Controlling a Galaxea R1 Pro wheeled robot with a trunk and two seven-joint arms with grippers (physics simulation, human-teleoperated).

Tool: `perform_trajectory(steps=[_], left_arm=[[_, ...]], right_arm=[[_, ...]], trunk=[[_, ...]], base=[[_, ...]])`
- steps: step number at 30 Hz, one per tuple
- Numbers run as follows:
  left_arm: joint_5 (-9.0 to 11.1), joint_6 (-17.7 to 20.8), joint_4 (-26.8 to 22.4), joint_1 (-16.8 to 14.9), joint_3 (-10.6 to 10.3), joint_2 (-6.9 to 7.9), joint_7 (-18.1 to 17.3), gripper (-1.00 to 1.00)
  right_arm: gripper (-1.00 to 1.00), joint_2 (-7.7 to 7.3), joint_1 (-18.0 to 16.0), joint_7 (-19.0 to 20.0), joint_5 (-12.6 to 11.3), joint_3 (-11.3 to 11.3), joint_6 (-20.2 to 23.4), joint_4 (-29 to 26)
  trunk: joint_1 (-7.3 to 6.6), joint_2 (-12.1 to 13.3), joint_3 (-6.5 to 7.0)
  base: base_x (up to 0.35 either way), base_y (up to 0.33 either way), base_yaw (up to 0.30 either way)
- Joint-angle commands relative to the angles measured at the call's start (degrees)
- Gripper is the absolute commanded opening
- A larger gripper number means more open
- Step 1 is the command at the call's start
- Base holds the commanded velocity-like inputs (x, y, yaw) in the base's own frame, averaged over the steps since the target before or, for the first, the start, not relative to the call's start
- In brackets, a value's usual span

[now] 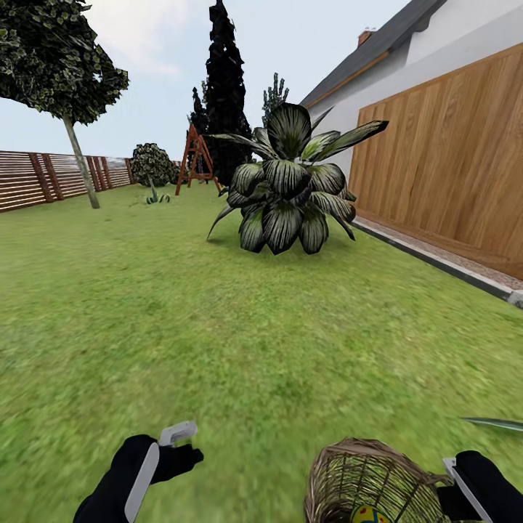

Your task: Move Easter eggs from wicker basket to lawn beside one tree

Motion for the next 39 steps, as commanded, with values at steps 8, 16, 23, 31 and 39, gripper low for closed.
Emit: perform_trajectory(steps=[8,16,23,31,39], left_arm=[[0.4,0.3,0.1,0.0,0.1,-0.06,0.2,1.00],[0.1,0.5,-1.4,0.3,0.0,1.25,0.3,1.00],[0.1,0.8,-3.6,0.3,0.1,2.14,0.3,1.00],[0.2,0.9,-4.8,0.3,0.1,1.93,0.3,1.00],[0.2,0.9,-4.7,0.3,0.1,1.86,0.3,1.00]], right_arm=[[-1.00,0.03,0.0,0.8,-1.1,0.3,0.2,-0.2],[-1.00,-1.37,-1.4,0.7,-0.1,-1.0,0.3,-2.2],[-1.00,-2.62,-3.8,0.6,2.6,-0.8,0.4,-4.3],[-1.00,-2.44,-3.8,0.5,-0.8,-0.7,0.7,-4.3],[-1.00,-2.19,-3.8,0.5,-0.8,-0.6,0.7,-4.3]], trunk=[[0.00,0.0,-0.07],[0.00,0.0,-0.07],[0.00,0.0,-0.07],[0.00,0.0,-0.09],[0.00,0.0,-0.09]], base=[[0.000,0.000,0.000],[0.000,0.000,0.000],[0.000,0.000,0.000],[0.000,0.000,0.198],[0.000,0.000,0.296]])
